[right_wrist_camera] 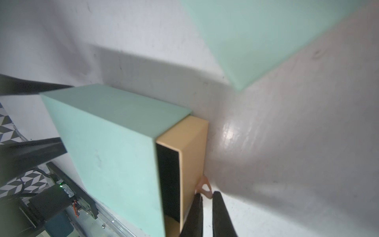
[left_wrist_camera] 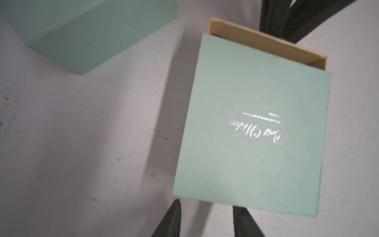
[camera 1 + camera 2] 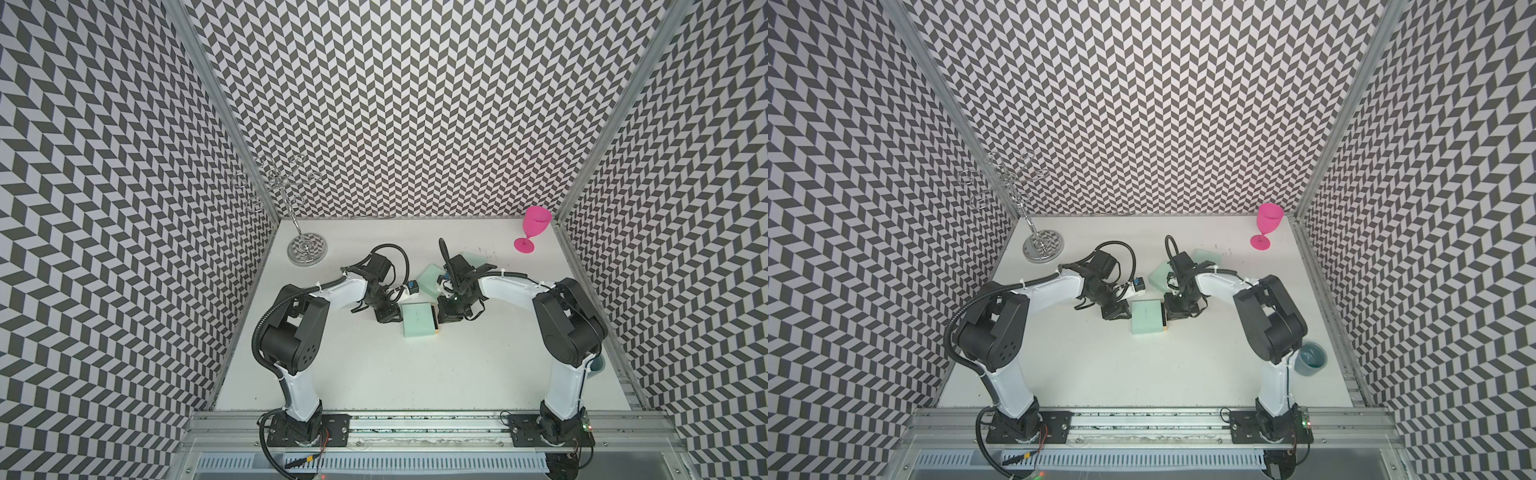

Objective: Place the earrings into the drawer-style jewelry box
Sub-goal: Close the drawer of the jewelry box, then reset both arms

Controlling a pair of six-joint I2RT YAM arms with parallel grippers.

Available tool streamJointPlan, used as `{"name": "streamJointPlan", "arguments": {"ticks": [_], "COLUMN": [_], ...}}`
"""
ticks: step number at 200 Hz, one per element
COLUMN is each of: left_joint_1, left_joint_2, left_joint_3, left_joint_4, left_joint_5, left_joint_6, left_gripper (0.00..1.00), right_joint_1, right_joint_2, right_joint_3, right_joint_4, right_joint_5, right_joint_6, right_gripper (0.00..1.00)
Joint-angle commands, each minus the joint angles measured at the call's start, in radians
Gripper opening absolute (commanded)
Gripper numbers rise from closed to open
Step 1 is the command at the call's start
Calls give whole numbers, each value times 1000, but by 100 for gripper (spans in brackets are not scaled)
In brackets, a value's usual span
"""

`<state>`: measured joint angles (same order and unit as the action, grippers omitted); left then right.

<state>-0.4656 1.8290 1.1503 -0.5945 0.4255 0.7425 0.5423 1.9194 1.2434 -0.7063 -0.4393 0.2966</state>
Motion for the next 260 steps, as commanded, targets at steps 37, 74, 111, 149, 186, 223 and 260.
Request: {"name": "streamJointPlan", "arguments": {"ticks": [37,74,111,149,186,223,260], "left_joint_1": [-16,-15,30,81,145,251,345], "left_joint_2": [7,-3,-87,-213,-325,-384,-503], "left_joint_3": [32,10,0,72,189,289,157], "left_joint_4": [21,35,38,-16,6,112,351], "left_joint_5": [53,38,12,-13,-20,-37,-116], "left_joint_6": [-4,-9,1,16,-125,-411,-699], "left_gripper": [44,46,59,72,78,82,100], "right_joint_1": [24,24,2,-59,-112,-121,-125], "right_joint_2": [15,22,-49,-216,-411,-634,-818], "right_joint_3": [31,47,36,19,43,-32,-175], "right_joint_4": [22,7,-38,8,132,354,506], "right_joint_5": [-50,-30,170,271,249,354,508], "right_joint_6": [-11,0,27,26,-34,-86,-133], "right_gripper": [13,13,14,17,24,50,99]}}
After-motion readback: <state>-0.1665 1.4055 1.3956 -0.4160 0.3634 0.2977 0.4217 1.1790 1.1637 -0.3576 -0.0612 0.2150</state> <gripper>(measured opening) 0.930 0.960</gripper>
